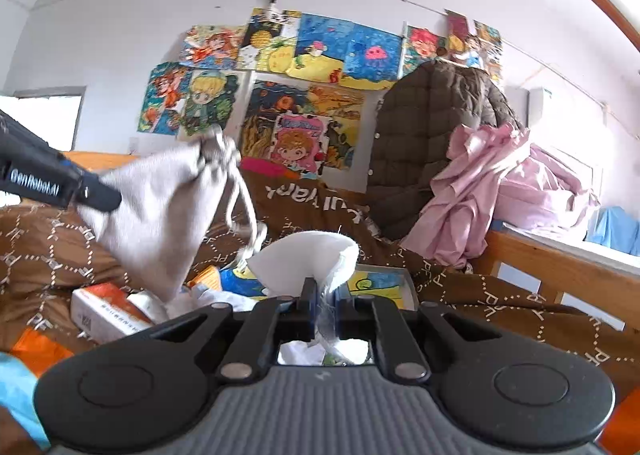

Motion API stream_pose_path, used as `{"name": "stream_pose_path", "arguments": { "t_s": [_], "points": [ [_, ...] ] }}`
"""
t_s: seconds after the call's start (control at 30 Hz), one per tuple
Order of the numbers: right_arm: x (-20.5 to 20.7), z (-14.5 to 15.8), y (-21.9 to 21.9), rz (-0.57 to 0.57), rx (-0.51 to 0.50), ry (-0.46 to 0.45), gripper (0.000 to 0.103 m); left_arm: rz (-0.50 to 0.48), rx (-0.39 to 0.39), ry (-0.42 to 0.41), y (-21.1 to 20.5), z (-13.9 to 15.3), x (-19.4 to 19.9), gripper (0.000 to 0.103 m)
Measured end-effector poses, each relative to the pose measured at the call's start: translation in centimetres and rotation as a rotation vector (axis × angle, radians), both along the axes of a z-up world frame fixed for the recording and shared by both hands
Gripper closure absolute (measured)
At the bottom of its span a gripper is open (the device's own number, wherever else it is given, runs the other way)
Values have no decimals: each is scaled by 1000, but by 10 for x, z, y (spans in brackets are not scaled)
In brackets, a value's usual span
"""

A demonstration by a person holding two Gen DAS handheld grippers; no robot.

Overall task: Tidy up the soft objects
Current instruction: 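Grasp the grey drawstring pouch with the left gripper while the right gripper lifts the tissue, then carry the pouch and tissue over the cartoon tray and open both grippers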

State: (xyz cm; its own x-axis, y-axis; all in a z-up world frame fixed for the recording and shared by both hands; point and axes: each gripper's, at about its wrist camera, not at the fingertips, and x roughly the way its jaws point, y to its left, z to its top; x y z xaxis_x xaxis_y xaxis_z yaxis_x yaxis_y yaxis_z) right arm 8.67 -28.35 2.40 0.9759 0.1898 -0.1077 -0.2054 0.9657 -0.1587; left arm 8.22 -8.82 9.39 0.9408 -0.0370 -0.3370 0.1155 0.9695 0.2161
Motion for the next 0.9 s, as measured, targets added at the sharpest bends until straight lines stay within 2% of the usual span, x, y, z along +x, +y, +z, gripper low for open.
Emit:
{"name": "stream_pose_path", "arguments": {
  "t_s": [0.1,0.2,0.37,0.43,0.53,0.63,0.9],
  "points": [
    [14,6,-4,-40,60,14,94,16,-47,-40,0,6,15,96],
    [40,16,-6,-62,95,-18,94,35,-90,-57,-4,4,40,96],
    [102,18,-13,-45,132,-27,94,57,-109,-75,-18,-5,89,96],
    [128,15,-22,-45,146,-12,94,40,-84,-88,-26,-10,108,96],
    [167,10,-36,-46,210,15,94,9,-74,-64,-36,-22,142,96],
    [197,4,-45,-55,255,39,94,16,-130,-21,-41,-35,174,96],
    [240,-26,-49,-87,237,129,94,34,-138,17,-62,-67,229,96]
  ]
}}
